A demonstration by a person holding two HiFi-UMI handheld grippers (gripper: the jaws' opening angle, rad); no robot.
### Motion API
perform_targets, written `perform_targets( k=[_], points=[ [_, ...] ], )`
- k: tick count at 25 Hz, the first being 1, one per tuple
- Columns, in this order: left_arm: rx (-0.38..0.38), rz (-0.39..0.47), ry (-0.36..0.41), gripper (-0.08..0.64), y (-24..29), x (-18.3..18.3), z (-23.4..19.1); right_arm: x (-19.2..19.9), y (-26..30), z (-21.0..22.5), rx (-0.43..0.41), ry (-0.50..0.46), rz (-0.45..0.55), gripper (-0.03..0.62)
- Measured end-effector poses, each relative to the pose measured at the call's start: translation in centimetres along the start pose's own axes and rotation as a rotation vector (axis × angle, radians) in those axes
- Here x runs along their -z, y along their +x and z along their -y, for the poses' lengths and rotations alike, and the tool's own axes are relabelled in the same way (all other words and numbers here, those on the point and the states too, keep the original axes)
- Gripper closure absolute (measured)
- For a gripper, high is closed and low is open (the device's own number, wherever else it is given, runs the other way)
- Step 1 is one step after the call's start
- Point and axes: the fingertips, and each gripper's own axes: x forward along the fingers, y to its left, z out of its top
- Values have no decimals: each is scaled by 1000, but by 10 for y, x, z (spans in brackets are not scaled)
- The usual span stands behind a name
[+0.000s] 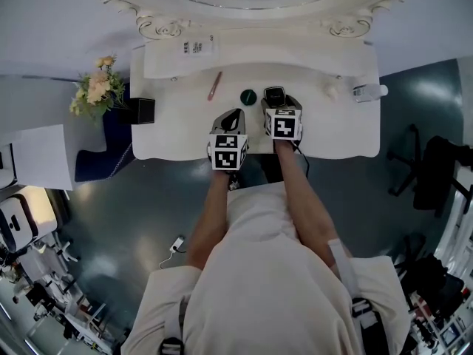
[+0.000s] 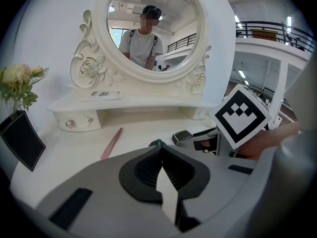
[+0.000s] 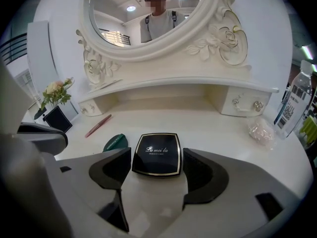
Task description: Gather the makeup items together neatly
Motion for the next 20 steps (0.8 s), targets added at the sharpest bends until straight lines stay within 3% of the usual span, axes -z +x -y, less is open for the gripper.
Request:
perform_targets(
  k=[6,14,15,17,20],
  points=[
    [-7,-3,-23,545,19,1,0,-10,-18,6,-14,-26,39,279],
    [-43,-35,-28,544,53,10,-7,-24,-43,20,-108,-66,130,282],
    [-49,-38,-28,543,56,10,-8,-25,-46,25,-104,-64,140,298],
    [-53,-41,-24,543,59,6,-5,-27,-50,36,-83,-62,163,492],
    [-64,-58,-28,543,66,12,-2,-27,-54,44,-117,-64,164,532]
  ],
)
